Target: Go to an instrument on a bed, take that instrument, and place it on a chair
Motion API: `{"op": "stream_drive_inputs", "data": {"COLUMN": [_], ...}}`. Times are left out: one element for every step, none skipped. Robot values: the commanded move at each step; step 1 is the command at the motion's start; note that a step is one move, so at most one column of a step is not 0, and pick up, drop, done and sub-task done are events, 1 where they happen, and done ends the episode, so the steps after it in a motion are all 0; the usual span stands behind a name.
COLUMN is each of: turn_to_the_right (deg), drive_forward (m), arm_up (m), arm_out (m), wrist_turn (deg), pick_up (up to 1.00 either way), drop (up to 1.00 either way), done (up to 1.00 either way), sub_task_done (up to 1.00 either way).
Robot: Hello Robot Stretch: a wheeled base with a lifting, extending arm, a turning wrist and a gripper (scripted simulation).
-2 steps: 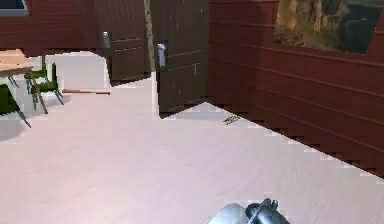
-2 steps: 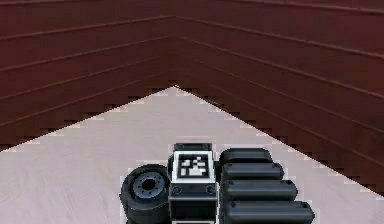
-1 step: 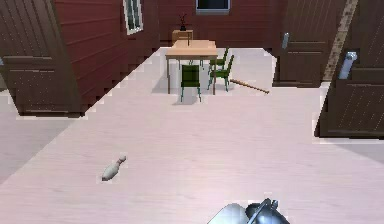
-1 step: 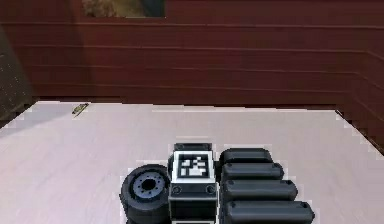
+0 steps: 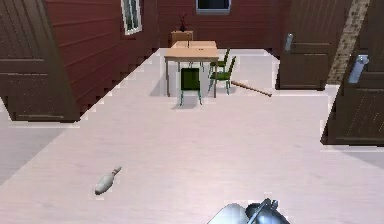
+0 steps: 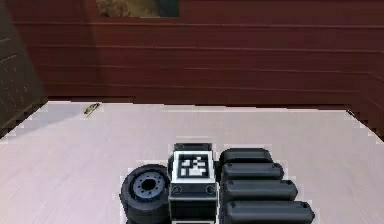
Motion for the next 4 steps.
{"op": "stream_drive_inputs", "data": {"turn_to_the_right": [-6.0,0.0,-6.0,-3.0], "drive_forward": [0.0,0.85,0.0,0.0], "arm_up": [0.0,0.0,0.0,0.0], "arm_out": [0.0,0.0,0.0,0.0], "wrist_turn": [0.0,0.0,0.0,0.0], "pick_up": [0.0,0.0,0.0,0.0], "drop": [0.0,0.0,0.0,0.0], "done": [0.0,0.0,0.0,0.0], "sub_task_done": [0.0,0.0,0.0,0.0]}}
